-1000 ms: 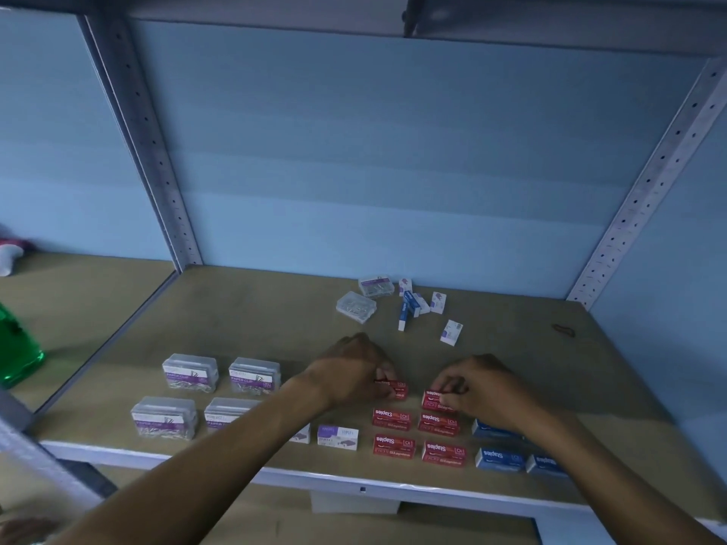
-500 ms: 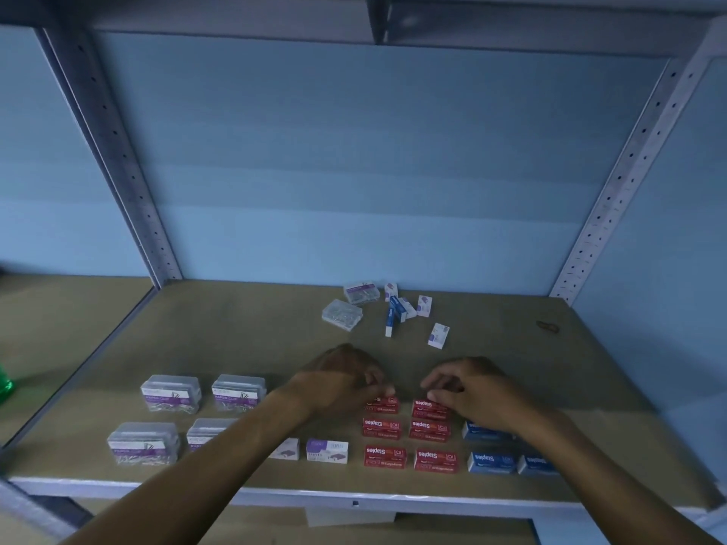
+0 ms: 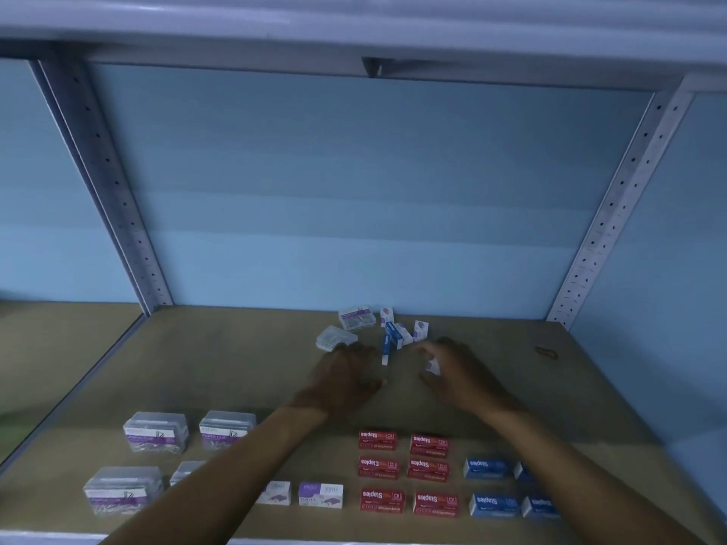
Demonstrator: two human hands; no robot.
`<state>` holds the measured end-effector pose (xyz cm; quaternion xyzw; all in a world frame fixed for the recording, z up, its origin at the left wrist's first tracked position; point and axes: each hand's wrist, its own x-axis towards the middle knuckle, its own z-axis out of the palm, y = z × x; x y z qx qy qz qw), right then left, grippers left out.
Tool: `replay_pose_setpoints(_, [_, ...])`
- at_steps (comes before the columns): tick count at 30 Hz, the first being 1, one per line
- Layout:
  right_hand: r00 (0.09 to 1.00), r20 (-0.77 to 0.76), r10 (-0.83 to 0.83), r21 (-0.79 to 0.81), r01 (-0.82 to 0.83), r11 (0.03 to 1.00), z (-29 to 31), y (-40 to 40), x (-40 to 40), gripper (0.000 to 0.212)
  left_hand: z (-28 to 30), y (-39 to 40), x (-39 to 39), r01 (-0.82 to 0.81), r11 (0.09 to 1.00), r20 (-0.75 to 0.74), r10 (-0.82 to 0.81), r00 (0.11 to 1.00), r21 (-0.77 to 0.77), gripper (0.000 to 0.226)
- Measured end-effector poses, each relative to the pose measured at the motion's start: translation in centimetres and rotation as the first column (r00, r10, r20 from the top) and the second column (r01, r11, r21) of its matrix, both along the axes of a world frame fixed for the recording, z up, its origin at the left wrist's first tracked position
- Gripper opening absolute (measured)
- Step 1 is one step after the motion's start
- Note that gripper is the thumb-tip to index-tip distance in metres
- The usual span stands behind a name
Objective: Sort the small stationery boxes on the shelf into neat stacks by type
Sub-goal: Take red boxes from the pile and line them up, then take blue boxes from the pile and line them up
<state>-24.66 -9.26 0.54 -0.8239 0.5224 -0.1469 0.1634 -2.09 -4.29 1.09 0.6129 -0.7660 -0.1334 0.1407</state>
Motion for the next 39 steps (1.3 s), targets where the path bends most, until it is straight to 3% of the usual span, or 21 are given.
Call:
replay_pose_setpoints(4, [1.0,-0.01,0.0,0.015,0.0,1.0,1.5,-3.6,2.9,0.056,0.8,-3.1,-1.5,-0.096,0.993,-0.071,0.091,0.993,-0.068,0.05])
replay_pose_setpoints(11, [0.956,-0.274,0.108,0.13,-0.074,0.989,2.3,-8.6,4.9,0.08,0.7,-6.6,-0.7,-0.079,0.994,-0.037,0.082,0.996,0.078,0.053])
replay_pose_setpoints(15, [0.96,-0.254,0.117,0.21,-0.063,0.976,1.8,-9.9,5.5,0.066,0.2,-7.2,-0.7,-0.026,0.995,0.023,0.024,0.999,0.095,0.049])
replay_pose_setpoints(19, [0.953,-0.258,0.157,0.148,-0.121,0.982,1.4,-10.2,5.7,0.062,0.1,-7.3,-0.9,-0.035,0.996,0.005,0.034,0.999,0.085,0.051])
replay_pose_setpoints(22, [0.962,-0.2,0.186,0.13,-0.163,0.978,1.0,-10.2,5.2,0.059,0.2,-7.1,-0.7,-0.033,0.996,-0.026,0.036,0.999,0.082,0.053])
replay_pose_setpoints(25, [0.987,-0.023,0.162,0.155,-0.157,0.975,1.1,-9.9,4.2,0.05,0.6,-6.4,-0.6,-0.046,0.994,-0.097,0.056,0.994,0.097,0.055])
replay_pose_setpoints(29, [0.981,0.096,0.166,0.174,-0.18,0.968,2.7,-8.3,2.8,0.058,1.3,-4.6,0.2,-0.081,0.994,-0.272,0.1,0.957,0.079,0.051])
replay_pose_setpoints(35, [0.959,0.232,0.163,0.357,-0.239,0.903,3.1,-3.7,0.8,0.06,1.1,-0.5,2.1,-0.059,0.993,-0.225,0.08,0.971,0.098,0.05])
replay_pose_setpoints(37, [0.958,0.23,0.17,0.375,-0.249,0.893,2.5,-2.2,0.4,0.058,0.8,0.6,2.5,-0.097,0.989,-0.191,0.117,0.975,0.112,0.06])
replay_pose_setpoints(38, [0.961,0.208,0.185,0.367,-0.252,0.895,2.2,-1.6,0.2,0.057,0.8,1.1,2.7,-0.093,0.979,-0.184,0.127,0.975,0.18,0.073])
replay_pose_setpoints(39, [0.964,0.166,0.208,0.345,-0.254,0.903,1.9,-1.2,0.0,0.056,1.5,1.9,2.4,-0.111,0.979,-0.139,0.135,0.981,0.169,0.1])
